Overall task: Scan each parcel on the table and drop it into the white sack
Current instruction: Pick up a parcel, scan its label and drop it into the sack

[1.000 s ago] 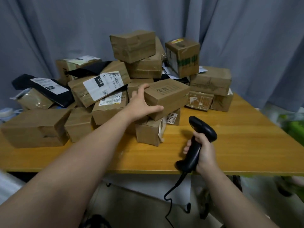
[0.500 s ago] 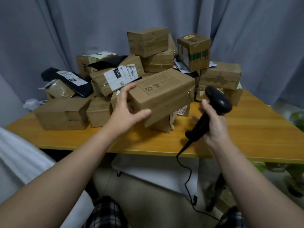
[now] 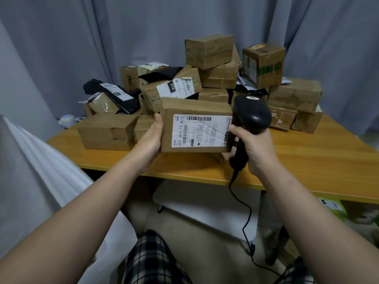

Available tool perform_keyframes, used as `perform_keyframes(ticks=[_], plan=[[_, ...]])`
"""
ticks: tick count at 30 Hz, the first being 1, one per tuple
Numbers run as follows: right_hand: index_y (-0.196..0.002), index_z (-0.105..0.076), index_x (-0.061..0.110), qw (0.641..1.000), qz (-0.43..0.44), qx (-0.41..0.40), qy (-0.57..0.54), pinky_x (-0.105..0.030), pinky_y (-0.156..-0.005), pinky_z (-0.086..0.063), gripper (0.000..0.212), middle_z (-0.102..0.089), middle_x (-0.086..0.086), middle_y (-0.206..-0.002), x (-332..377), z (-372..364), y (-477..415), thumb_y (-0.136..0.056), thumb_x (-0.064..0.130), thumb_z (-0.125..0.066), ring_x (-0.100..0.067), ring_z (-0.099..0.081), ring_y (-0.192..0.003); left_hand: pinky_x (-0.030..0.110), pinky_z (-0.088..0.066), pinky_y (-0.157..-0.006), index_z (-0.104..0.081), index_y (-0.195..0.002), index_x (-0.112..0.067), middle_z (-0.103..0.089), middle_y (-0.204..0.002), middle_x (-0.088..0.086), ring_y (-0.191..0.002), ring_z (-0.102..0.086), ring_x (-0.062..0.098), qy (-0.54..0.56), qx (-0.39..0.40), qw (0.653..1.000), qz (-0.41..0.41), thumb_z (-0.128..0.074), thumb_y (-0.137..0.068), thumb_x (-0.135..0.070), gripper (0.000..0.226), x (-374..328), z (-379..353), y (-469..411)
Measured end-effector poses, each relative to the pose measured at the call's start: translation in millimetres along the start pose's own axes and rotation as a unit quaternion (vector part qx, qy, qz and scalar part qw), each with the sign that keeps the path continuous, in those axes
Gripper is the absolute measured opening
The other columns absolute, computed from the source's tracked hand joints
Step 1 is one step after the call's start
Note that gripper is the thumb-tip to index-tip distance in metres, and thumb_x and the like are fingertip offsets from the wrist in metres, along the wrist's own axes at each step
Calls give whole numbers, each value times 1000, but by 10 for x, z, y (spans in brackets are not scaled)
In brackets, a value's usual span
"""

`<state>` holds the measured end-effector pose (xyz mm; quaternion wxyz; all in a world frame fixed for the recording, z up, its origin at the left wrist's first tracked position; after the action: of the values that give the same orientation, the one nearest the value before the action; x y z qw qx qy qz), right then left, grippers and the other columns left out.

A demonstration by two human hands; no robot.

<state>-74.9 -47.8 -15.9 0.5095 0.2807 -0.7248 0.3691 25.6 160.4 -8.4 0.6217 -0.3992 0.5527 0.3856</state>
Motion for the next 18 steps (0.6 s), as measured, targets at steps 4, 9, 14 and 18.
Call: perform_keyframes(ticks=[4,9,14,18], plan=[[-119,-62,11,999,-33,0,-17,-40,-89,-56,33,-71,-6,-110,-38,-93,-16,-87,5,-66,-21,-67,-106,39,-47,-103,-29,-148,-27,-52,-137,0,-121,-56,14,-15,12,994,-111,-85,-59,-51,108,61,195,-12],[-110,-62,27,994,-40,15,102,-38,-92,-52,32,-68,3,-108,-295,-214,-68,-82,17,-74,-16,-62,-105,20,-53,-73,-38,-133,-20,-55,-119,0,-107,-59,16,73,-142,974,-164,-74,-81,-29,64,-132,277,-70],[-122,-56,18,977,13,26,213,-24,-76,-42,44,-60,1,-111,-438,-210,-121,-82,17,-74,-14,-53,-102,15,-52,-65,-45,-126,-17,-54,-118,-1,-95,-62,8,-4,-162,971,-177,-75,-82,-27,54,-229,446,-147],[-112,-55,20,961,54,-28,269,-31,-85,-42,37,-59,2,-106,-426,-184,-183,-80,17,-74,-17,-54,-105,23,-52,-79,-48,-125,-20,-53,-117,-5,-107,-55,11,-83,-110,977,-163,-77,-79,-31,56,-159,345,-248]])
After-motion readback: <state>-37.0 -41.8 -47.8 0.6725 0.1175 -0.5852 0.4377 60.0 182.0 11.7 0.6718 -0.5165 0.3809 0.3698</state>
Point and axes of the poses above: each hand's wrist, its own y-axis away from the middle knuckle, its own z-axis out of the back of the hand, x = y × z, the point moved 1 cm from there along -y, towards the middle knuckle
